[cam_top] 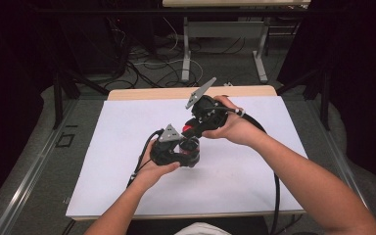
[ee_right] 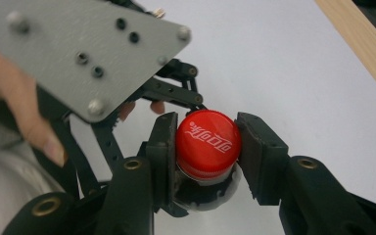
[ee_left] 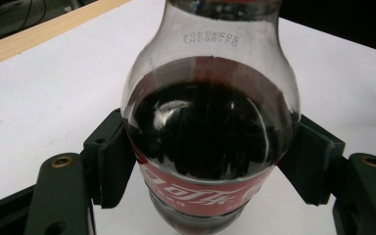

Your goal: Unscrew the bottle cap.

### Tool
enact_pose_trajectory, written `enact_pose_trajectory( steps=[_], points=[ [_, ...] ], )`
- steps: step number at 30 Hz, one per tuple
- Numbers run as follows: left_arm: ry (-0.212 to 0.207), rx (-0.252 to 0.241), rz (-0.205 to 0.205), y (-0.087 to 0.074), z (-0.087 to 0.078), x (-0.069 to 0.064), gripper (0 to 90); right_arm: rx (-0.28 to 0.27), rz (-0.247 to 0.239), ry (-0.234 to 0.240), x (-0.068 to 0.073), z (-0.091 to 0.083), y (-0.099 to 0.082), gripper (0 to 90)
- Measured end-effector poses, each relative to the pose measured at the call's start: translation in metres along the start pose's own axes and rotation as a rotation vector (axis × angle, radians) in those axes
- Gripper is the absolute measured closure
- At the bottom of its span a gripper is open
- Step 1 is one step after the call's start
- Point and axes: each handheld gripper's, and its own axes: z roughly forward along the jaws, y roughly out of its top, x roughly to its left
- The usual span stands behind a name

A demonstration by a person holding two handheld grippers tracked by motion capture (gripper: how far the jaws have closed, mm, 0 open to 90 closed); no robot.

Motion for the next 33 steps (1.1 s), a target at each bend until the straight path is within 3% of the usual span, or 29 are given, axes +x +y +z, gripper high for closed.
enact_pose_trajectory(
  steps=[3,4,5,7,9,11,14,15,20,23,26,29,31,33],
  points=[
    [-0.001,0.009,0.007,0.001,-0.001,0.001,30.0,-0.002,-0.12,0.035,-0.002,0.0,0.0,59.7],
    [0.006,-0.001,0.007,0.0,-0.001,0.002,30.0,-0.01,-0.112,0.027,-0.002,0.0,0.0,55.9],
    [0.007,-0.002,0.002,0.0,-0.001,0.002,30.0,-0.018,-0.075,0.008,-0.001,0.0,-0.001,47.2],
    [0.005,0.007,-0.001,0.001,-0.002,0.003,30.0,-0.028,-0.002,0.007,0.002,0.0,-0.001,43.3],
    [0.018,-0.002,-0.001,0.0,-0.002,0.004,30.0,-0.043,0.053,-0.029,0.008,0.0,-0.001,39.9],
    [0.019,-0.009,-0.009,0.001,-0.002,0.004,30.0,-0.06,0.113,-0.078,0.013,0.001,-0.001,40.1],
    [0.02,-0.011,-0.015,0.001,-0.002,0.004,30.0,-0.05,0.231,-0.162,0.023,0.0,0.0,47.7],
    [0.022,-0.012,-0.015,0.001,-0.002,0.004,30.0,-0.063,0.248,-0.201,0.026,0.001,0.0,51.2],
    [0.026,-0.01,-0.001,0.001,-0.002,0.005,30.0,-0.069,0.321,-0.216,0.029,0.004,0.001,53.5],
    [0.024,-0.004,0.002,0.001,-0.002,0.004,30.0,-0.075,0.354,-0.219,0.026,0.003,0.002,59.4],
    [0.018,0.001,0.001,0.001,-0.002,0.003,30.0,-0.064,0.336,-0.203,0.022,0.002,0.001,60.4],
    [0.004,0.022,0.011,0.001,-0.002,0.002,30.0,-0.038,0.289,-0.153,0.016,0.0,0.001,60.6],
    [0.012,0.004,0.013,0.001,0.0,0.001,30.0,-0.024,0.236,-0.118,0.011,-0.001,0.001,60.7],
    [0.013,0.002,0.026,0.001,0.001,0.001,30.0,-0.001,0.15,-0.071,0.007,-0.002,0.003,60.8]
  ],
)
